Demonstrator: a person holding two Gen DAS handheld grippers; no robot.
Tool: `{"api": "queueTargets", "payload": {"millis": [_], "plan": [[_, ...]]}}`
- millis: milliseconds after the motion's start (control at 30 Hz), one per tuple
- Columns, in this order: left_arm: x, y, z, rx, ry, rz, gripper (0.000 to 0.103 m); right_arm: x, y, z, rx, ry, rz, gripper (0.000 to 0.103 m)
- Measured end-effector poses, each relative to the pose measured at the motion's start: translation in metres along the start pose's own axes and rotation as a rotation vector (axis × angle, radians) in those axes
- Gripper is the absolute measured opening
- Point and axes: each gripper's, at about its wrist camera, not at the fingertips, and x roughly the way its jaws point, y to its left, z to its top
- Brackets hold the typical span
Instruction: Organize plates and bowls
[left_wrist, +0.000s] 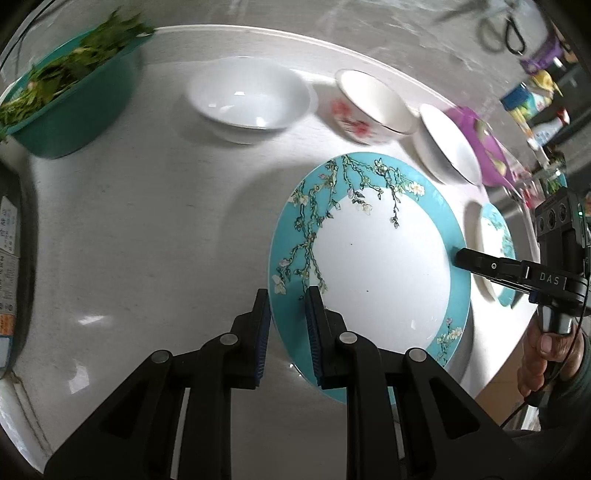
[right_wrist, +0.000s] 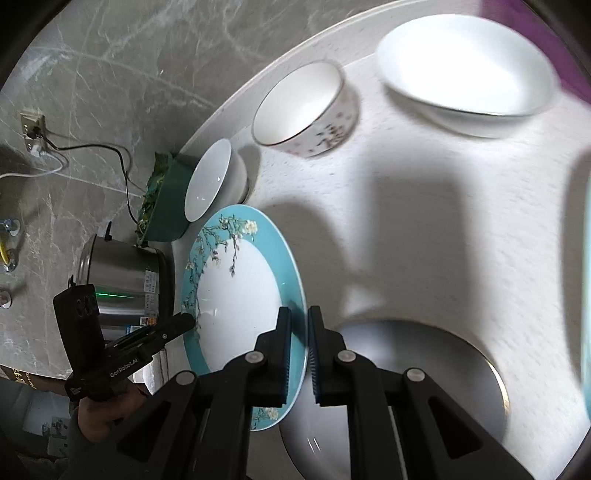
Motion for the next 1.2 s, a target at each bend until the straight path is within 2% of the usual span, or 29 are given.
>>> {"api": "queueTargets", "payload": {"millis": [233,567,900,1200], "plan": [[0.006,-0.058,-0.024,0.063,0.027,-0.021,0.017,-0.042,-0.035,-0.027,0.046,-0.049,-0.018,0.012],[0.026,-0.118,-0.074,0.118,0.064,-0.017,0.017,-0.074,-0.078,-0.066,0.101,-0.065,-0.037,0.012],[0.050,-0.130,-0.101,0.133,0.081,0.020,0.017,-0.069,-0.091,-0.088,0.081,-0.051,-0.077,0.012],[0.066,-0.132,-0.098,0.161,0.074,0.052,0.018,-0.057,-0.094,-0.093,0.077,-0.045,-0.108,0.012]]}}
